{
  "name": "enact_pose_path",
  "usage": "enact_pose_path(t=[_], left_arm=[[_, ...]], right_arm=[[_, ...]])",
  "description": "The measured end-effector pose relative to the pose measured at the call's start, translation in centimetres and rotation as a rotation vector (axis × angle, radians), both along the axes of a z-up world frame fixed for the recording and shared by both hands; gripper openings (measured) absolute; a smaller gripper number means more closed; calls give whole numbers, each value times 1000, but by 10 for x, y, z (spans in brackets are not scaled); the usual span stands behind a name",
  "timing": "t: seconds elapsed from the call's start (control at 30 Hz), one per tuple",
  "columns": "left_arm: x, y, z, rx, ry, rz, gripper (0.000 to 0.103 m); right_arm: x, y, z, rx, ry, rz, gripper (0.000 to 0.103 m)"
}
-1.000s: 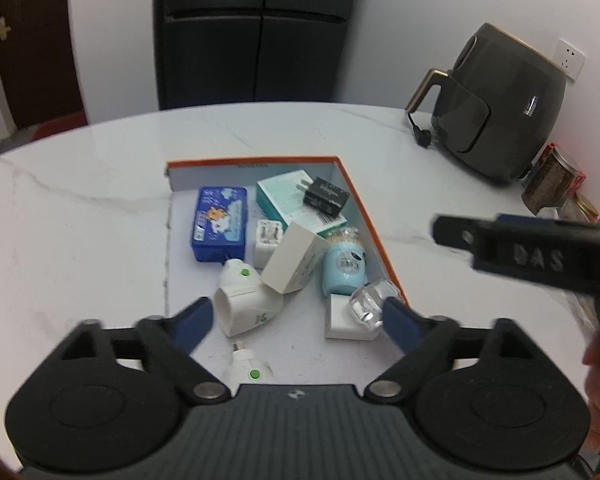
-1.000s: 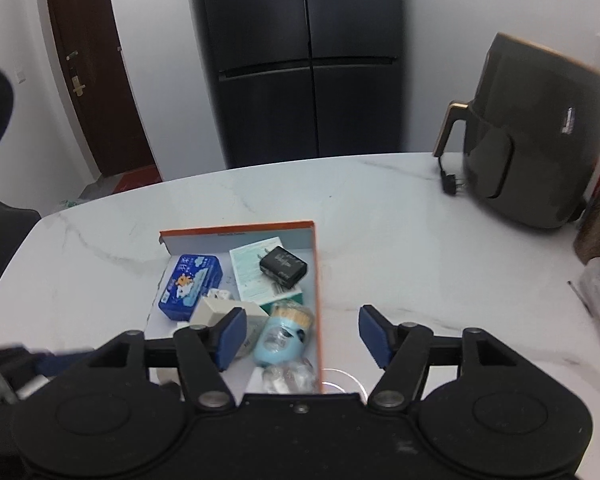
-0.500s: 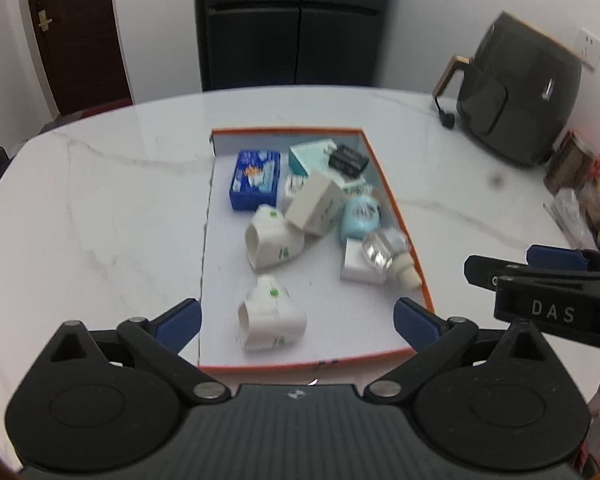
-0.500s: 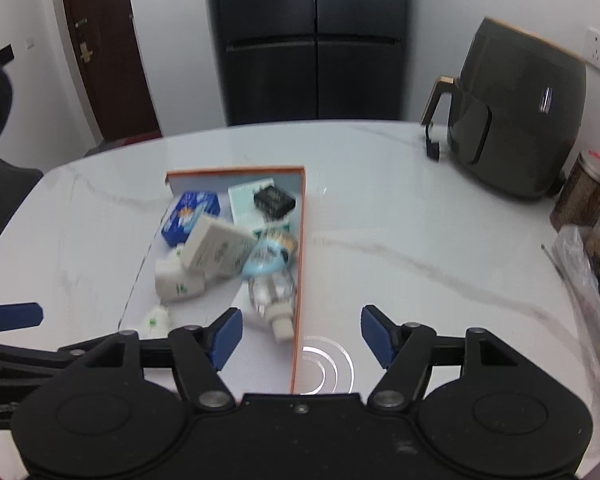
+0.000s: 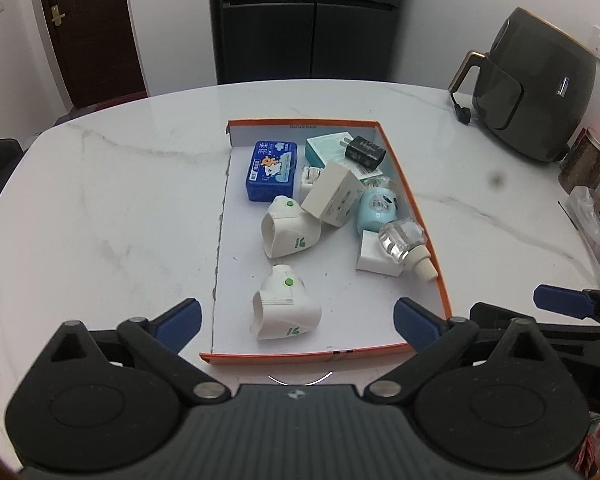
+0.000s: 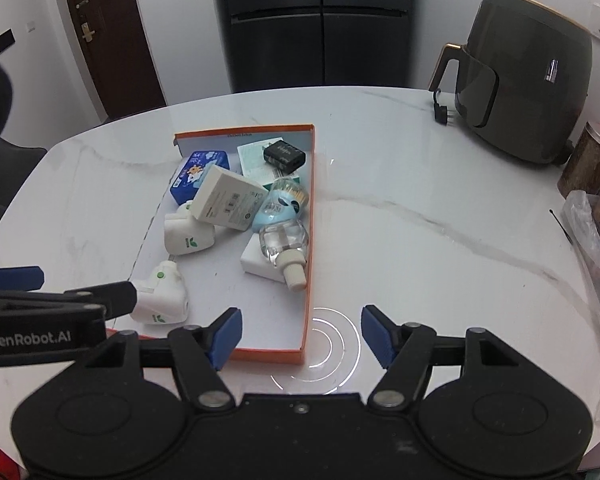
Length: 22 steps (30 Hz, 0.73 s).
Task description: Organize rigid objects
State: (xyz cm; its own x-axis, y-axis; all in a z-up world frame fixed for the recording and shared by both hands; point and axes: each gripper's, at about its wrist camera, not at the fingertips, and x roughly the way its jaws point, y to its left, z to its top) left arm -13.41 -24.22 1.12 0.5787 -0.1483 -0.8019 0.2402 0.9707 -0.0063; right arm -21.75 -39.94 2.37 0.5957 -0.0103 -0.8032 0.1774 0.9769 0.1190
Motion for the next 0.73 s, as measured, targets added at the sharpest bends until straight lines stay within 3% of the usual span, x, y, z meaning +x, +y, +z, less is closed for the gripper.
enact_pose_path(t=[0.73], left_arm=[[-5,-1,-2,-5,10,2,103]], right_arm=[[-4,2,-3,3,23,-7,79]])
